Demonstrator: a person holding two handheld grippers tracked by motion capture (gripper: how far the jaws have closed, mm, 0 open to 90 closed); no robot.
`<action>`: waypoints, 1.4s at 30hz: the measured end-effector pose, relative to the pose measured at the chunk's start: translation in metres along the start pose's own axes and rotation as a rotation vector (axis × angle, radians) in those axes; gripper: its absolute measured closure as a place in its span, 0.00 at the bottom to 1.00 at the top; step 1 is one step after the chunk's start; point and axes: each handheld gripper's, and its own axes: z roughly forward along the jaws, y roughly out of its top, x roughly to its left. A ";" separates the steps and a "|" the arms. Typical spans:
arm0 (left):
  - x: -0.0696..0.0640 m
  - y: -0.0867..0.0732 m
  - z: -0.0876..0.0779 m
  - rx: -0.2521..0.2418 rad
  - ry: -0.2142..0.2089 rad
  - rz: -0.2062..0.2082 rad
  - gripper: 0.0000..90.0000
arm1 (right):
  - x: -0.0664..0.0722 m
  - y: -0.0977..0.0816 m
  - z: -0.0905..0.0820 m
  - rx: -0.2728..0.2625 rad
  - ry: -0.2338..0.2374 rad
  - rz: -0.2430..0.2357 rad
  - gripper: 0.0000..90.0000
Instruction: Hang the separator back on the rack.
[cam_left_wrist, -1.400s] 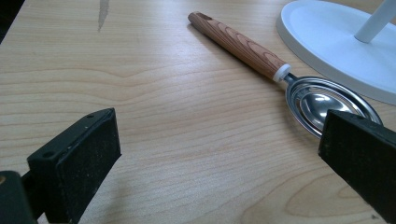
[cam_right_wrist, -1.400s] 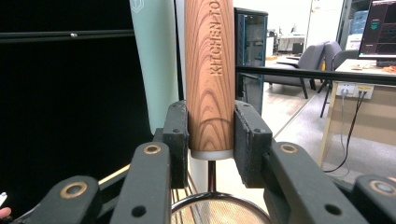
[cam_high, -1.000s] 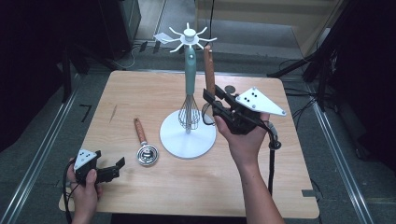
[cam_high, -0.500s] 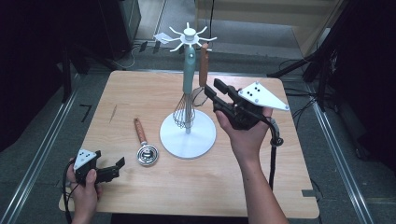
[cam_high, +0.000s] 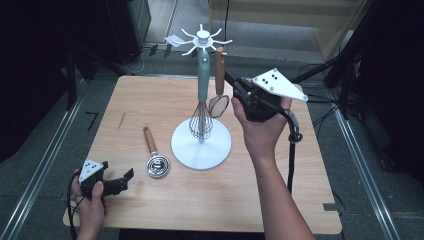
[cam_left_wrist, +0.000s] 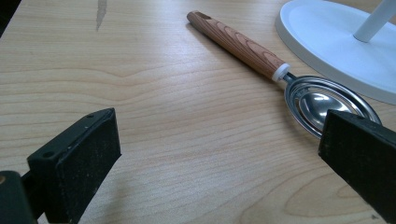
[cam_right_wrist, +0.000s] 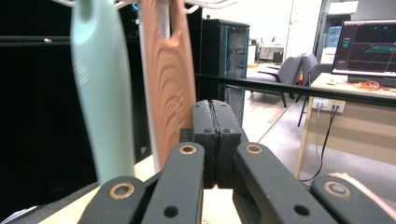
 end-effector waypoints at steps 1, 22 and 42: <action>0.000 0.000 0.000 0.000 0.000 -0.001 0.00 | 0.000 0.001 0.002 -0.007 -0.002 -0.013 1.00; 0.000 0.000 0.000 0.003 -0.005 -0.004 0.00 | 0.005 0.026 0.005 -0.097 0.061 -0.053 1.00; 0.001 0.000 0.001 0.003 -0.008 -0.008 0.00 | 0.035 0.024 -0.002 -0.091 0.105 -0.075 1.00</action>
